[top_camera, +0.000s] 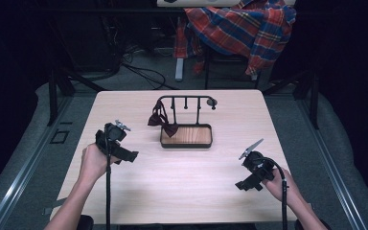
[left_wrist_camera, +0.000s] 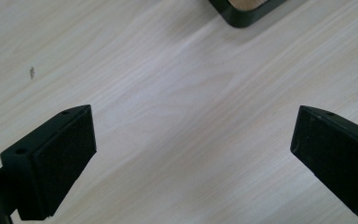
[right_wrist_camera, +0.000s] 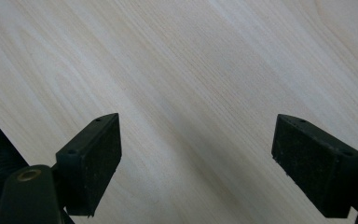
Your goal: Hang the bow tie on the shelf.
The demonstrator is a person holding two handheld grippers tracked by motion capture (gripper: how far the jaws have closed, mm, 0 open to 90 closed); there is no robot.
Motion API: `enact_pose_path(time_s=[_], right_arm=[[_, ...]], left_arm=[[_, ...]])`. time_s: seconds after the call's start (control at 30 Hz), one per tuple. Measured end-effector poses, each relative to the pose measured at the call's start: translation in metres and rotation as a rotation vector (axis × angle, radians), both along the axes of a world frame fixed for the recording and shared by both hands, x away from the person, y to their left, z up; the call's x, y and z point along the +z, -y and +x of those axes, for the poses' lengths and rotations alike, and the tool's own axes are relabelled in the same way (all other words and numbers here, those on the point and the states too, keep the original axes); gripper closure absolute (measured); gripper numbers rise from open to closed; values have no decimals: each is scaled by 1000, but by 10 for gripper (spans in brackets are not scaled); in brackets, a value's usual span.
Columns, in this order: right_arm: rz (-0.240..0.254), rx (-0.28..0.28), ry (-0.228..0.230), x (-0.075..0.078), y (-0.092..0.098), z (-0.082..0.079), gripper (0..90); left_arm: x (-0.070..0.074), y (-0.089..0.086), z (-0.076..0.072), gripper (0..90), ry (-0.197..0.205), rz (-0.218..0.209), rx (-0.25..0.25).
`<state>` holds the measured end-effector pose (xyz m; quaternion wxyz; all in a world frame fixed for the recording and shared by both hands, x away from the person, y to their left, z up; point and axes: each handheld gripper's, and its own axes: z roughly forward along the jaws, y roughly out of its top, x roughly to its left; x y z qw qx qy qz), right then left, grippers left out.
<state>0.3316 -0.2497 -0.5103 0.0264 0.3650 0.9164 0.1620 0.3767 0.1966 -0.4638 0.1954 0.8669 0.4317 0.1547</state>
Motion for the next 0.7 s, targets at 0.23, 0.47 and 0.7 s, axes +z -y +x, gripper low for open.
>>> enact_pose_path(time_s=[0.23,0.47,0.7], right_arm=[[-7,10,-6,0,-1,0,158],[-15,16,0,-2,-1,-2,157],[-36,28,1,-1,-1,-2,157]], left_arm=[[-14,1,-14,0,-46,16,-18],[-37,-4,-21,0,-101,31,-17],[-52,-7,-21,1,-152,98,-32]])
